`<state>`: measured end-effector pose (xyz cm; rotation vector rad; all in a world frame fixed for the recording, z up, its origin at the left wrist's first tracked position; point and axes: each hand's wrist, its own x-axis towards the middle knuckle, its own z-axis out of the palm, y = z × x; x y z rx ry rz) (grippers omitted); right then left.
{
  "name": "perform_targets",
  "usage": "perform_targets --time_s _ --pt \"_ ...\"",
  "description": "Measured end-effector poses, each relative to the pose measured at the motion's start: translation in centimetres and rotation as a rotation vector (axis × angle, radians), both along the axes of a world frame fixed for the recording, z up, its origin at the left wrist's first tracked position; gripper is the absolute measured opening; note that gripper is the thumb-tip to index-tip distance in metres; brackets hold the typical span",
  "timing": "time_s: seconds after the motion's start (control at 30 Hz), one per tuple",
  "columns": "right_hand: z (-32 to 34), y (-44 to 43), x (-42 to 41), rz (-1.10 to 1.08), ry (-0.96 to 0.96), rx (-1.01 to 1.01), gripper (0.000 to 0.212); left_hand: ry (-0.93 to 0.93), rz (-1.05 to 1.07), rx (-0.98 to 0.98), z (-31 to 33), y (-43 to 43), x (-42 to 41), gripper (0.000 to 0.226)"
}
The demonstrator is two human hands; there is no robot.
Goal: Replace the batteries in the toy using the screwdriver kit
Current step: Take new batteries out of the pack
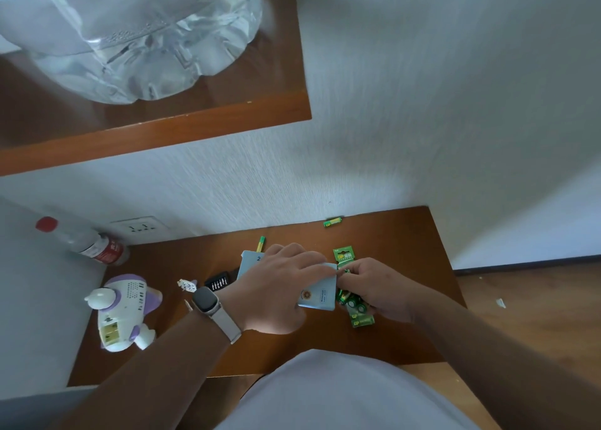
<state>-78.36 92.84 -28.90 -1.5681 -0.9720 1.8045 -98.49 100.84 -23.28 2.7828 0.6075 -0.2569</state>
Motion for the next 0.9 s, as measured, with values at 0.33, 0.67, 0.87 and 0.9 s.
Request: perform_targets --time_s 0.33,0.67,0.87,0.9 --pt "-1.1 0.2 0.3 -0.046 0.023 -0.085 0.034 0.010 0.036 -0.034 -1.2 0.3 0.7 0.084" --pt "-1.3 0.3 1.5 -0.218 0.435 -0.167 0.027 -0.126 0.211 -0.249 -1.6 0.2 -0.4 0.095" --pt "-0.8 0.0 0.9 -0.189 0.510 -0.134 0.031 -0.196 0.258 -0.278 -2.1 -0.8 0.1 0.103" --pt "-0.6 0.0 0.9 -0.195 0.518 -0.131 0.029 -0.207 0.262 -0.267 -2.1 -0.8 0.1 0.103"
